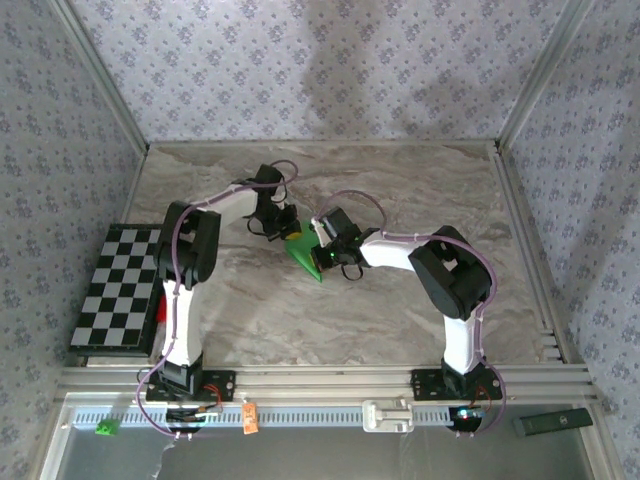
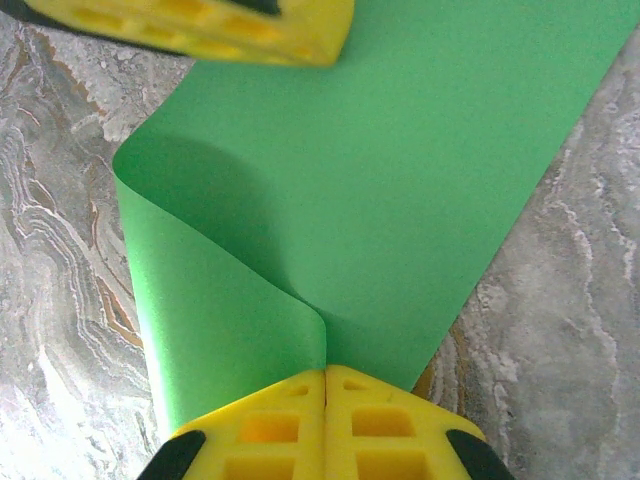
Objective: Fold a paper plane with a square sheet of paper (pick it up from the middle)
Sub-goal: Third fold the triangle at the center of the table.
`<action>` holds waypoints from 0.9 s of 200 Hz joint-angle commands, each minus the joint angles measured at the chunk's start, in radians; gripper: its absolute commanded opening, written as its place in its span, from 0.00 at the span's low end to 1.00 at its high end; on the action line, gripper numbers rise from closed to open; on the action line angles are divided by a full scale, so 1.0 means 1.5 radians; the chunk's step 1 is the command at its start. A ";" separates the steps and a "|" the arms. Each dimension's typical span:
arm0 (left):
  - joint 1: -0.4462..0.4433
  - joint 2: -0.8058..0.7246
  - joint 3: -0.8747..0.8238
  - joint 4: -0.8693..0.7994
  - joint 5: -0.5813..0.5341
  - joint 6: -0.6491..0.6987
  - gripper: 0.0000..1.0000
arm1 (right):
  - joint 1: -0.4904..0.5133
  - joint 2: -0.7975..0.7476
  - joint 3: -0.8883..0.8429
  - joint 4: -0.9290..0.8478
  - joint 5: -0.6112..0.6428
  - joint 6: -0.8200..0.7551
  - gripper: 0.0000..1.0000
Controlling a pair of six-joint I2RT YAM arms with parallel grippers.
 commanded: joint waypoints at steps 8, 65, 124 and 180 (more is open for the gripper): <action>0.001 0.020 0.018 -0.045 -0.020 0.024 0.00 | -0.004 0.003 0.016 -0.022 -0.006 0.009 0.00; -0.003 0.031 0.021 -0.060 -0.029 0.039 0.00 | -0.004 -0.019 0.007 -0.016 0.016 0.009 0.00; -0.006 0.038 0.030 -0.062 -0.029 0.046 0.00 | -0.003 -0.020 0.008 -0.017 0.032 0.009 0.00; -0.008 0.042 0.032 -0.062 -0.029 0.047 0.00 | -0.003 -0.016 0.011 -0.028 0.039 0.005 0.00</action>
